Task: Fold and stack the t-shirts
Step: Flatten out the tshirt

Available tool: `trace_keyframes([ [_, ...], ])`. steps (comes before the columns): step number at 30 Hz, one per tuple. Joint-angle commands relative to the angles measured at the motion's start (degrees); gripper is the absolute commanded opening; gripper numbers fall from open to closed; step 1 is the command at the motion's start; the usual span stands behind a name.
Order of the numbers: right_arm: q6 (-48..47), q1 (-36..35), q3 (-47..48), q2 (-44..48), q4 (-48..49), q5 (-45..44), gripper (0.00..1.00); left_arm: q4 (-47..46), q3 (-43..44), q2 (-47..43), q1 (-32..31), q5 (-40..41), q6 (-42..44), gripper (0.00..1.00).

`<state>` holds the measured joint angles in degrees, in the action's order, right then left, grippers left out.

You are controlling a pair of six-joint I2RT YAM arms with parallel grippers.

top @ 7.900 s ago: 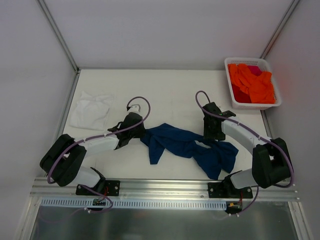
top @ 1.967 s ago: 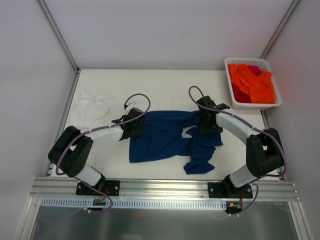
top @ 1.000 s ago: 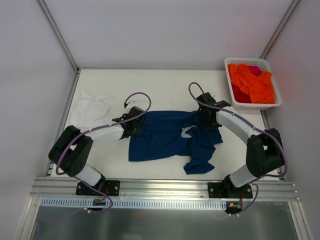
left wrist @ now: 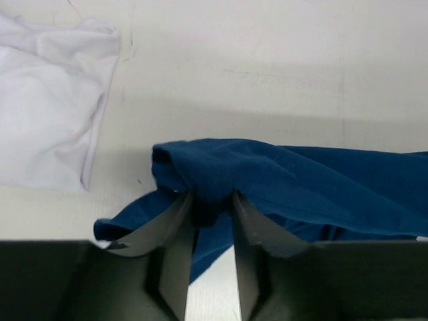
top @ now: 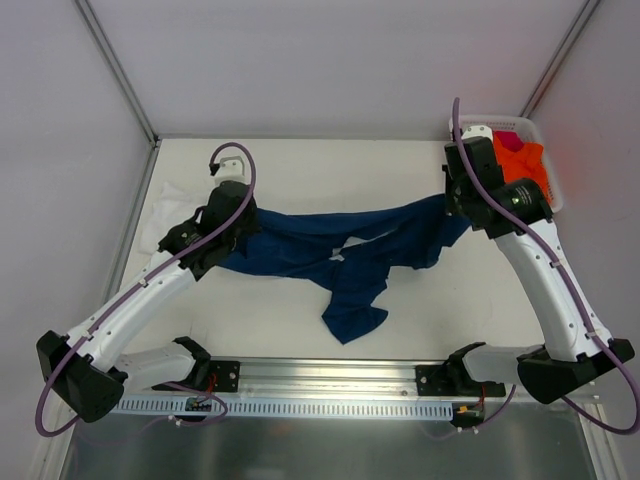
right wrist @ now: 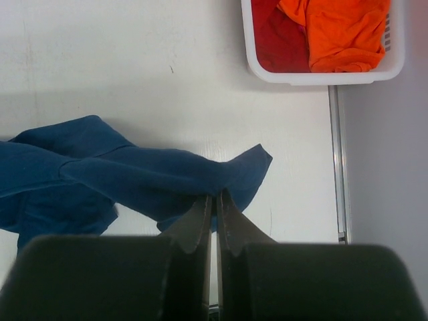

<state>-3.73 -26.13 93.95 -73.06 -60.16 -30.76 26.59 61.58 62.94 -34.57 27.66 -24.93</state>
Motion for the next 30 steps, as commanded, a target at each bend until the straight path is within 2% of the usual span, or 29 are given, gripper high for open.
trace_keyframes([
  [1,-0.76,-0.15,0.01,0.46,-0.92,-0.35,0.01,0.92,-1.02,-0.45,-0.41,1.61,-0.29,0.3],
  [3,-0.58,-0.24,-1.05,0.46,-0.22,-0.09,0.0,0.83,-1.73,-0.1,-0.41,1.61,-1.09,0.34],
  [5,-0.32,-0.24,-2.19,0.55,0.22,0.0,0.0,0.92,-2.17,0.52,-0.5,1.52,-1.79,0.44],
  [6,-0.23,-0.24,-2.37,0.55,0.31,0.09,0.01,0.92,-2.43,0.69,-0.41,1.52,-2.14,0.46],
  [14,0.56,-0.32,-5.79,0.81,1.62,1.49,0.01,0.57,-5.33,2.36,-0.41,0.74,-4.25,0.4],
  [19,1.44,-0.5,-10.1,1.34,3.56,2.29,0.01,0.04,-9.45,5.0,-0.59,-7.86,-9.24,0.31],
  [21,1.88,-0.68,-11.86,1.51,4.35,2.81,0.01,-3.18,-11.65,6.31,-1.38,-10.33,-9.96,0.32],
  [24,2.41,-1.11,-13.09,1.6,4.88,3.17,0.01,-9.69,-18.58,7.81,-1.47,-14.82,-11.46,0.41],
  [30,2.58,-1.47,-13.88,1.78,5.14,3.25,0.01,-13.4,-22.2,10.28,-1.47,-17.37,-13.04,0.46],
])
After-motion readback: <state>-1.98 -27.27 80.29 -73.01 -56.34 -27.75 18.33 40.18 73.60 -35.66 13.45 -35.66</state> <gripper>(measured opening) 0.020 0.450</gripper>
